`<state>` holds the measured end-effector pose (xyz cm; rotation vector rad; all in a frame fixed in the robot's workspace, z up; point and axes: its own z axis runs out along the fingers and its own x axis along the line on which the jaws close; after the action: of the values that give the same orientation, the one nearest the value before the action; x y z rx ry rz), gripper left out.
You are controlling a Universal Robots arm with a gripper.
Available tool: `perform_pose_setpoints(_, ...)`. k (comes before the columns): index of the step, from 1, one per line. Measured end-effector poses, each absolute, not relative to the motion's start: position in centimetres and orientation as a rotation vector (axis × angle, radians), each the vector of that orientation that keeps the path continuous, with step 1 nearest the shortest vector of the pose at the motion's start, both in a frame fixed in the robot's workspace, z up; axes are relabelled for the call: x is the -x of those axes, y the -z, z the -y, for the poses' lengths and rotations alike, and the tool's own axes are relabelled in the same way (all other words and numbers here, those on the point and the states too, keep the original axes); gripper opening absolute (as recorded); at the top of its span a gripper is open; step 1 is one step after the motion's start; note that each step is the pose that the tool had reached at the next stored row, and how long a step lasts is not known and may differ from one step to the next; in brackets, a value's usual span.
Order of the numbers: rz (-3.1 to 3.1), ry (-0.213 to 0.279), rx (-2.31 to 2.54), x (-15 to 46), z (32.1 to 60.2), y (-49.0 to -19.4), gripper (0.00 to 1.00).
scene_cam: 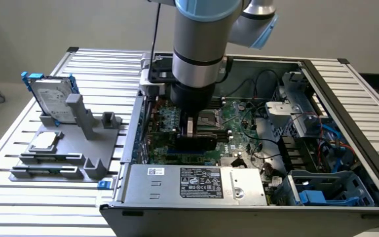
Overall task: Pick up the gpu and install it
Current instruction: 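Insert the gpu into the slot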
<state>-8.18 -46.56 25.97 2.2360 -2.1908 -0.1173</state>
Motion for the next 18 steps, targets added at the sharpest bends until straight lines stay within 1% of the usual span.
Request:
perform_pose_setpoints(4, 2.192, 0.123, -2.239, 8.19, 46.76, -25.91, 0.27)
perform_pose_setpoints(10, 2.195, 0.15, -2.252, 8.11, 46.85, -25.91, 0.27)
perform_pose_setpoints(18, 2.194, 0.155, -2.258, 8.03, 47.14, -25.84, 0.27)
